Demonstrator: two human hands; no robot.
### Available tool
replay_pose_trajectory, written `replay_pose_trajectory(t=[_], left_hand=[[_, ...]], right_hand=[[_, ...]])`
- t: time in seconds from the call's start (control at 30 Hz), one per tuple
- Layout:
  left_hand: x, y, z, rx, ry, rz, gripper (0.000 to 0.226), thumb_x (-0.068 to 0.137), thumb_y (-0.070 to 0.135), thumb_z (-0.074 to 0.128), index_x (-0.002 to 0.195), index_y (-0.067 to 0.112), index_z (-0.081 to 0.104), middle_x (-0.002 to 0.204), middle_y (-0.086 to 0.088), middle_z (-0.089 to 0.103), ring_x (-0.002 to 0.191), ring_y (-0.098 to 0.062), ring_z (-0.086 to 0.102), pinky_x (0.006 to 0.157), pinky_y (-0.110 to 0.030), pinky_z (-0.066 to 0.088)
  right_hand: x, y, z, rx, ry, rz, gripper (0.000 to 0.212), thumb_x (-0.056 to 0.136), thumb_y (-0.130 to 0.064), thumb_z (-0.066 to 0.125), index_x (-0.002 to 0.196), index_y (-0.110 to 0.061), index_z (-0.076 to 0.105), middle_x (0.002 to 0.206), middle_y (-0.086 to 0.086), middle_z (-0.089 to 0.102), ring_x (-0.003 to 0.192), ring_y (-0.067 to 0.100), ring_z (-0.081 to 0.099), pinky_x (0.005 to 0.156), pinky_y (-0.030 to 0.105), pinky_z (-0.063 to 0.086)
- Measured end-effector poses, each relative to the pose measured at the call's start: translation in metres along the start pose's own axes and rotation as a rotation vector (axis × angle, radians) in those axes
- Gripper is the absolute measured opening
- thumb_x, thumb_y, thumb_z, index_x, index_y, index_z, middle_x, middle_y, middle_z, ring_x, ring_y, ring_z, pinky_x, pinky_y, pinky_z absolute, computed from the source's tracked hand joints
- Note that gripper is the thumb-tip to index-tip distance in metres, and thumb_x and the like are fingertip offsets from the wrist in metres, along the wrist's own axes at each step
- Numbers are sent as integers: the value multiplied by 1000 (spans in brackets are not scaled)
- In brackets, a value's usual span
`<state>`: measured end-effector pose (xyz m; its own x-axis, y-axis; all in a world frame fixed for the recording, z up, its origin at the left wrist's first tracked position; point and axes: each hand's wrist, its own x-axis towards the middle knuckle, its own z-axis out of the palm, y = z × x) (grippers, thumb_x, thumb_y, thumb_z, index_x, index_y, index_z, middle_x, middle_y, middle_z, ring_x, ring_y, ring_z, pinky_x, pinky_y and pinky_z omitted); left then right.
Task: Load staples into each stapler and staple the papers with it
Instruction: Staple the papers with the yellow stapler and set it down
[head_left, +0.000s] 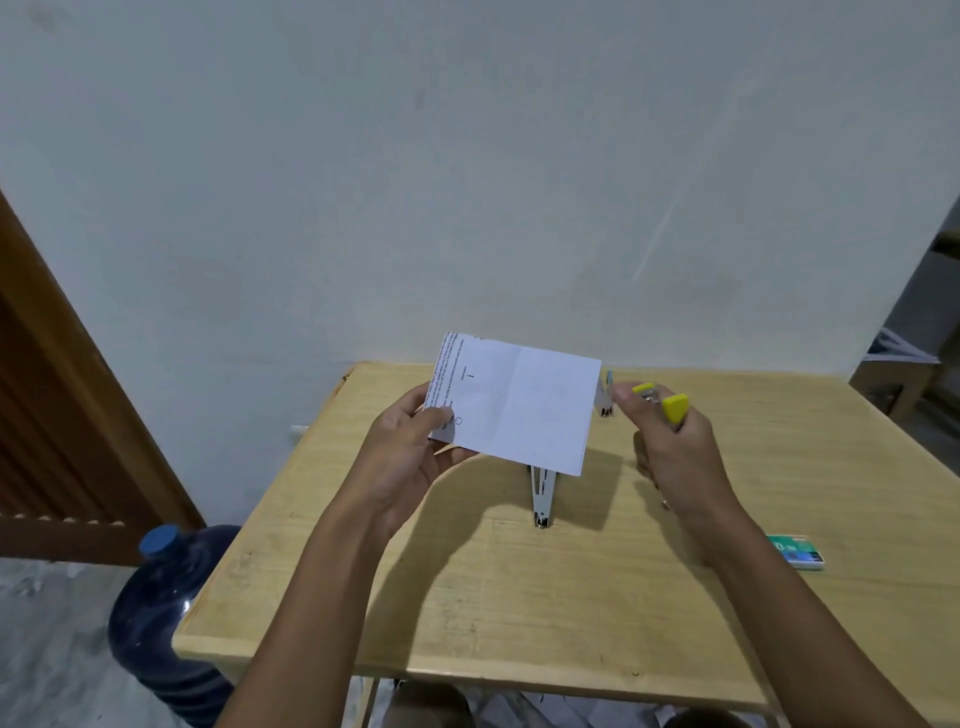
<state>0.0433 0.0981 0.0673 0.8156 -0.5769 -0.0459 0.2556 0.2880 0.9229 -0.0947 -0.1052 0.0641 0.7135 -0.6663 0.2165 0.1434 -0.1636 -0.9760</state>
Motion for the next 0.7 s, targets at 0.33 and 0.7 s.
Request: replay_pose_trajectory(t=[0.33, 0.7], left_hand=[[-3, -5, -4, -214, 5, 38, 33, 97, 9, 53, 130, 9, 58, 125, -9, 69, 106, -22, 68, 90, -37, 57], [-23, -34, 26, -70, 44, -12, 17, 84, 18, 69, 81, 3, 63, 70, -19, 69, 64, -22, 69, 71, -29, 60]], right_hand=[[-16, 2, 20, 24, -171, 155, 36, 88, -27, 73, 59, -22, 52, 61, 0, 21, 52, 16, 16, 47, 25, 19], [-24, 3, 43, 27, -188, 68, 16, 93, -24, 67, 85, -10, 67, 41, -18, 46, 38, -1, 43, 46, 9, 31]])
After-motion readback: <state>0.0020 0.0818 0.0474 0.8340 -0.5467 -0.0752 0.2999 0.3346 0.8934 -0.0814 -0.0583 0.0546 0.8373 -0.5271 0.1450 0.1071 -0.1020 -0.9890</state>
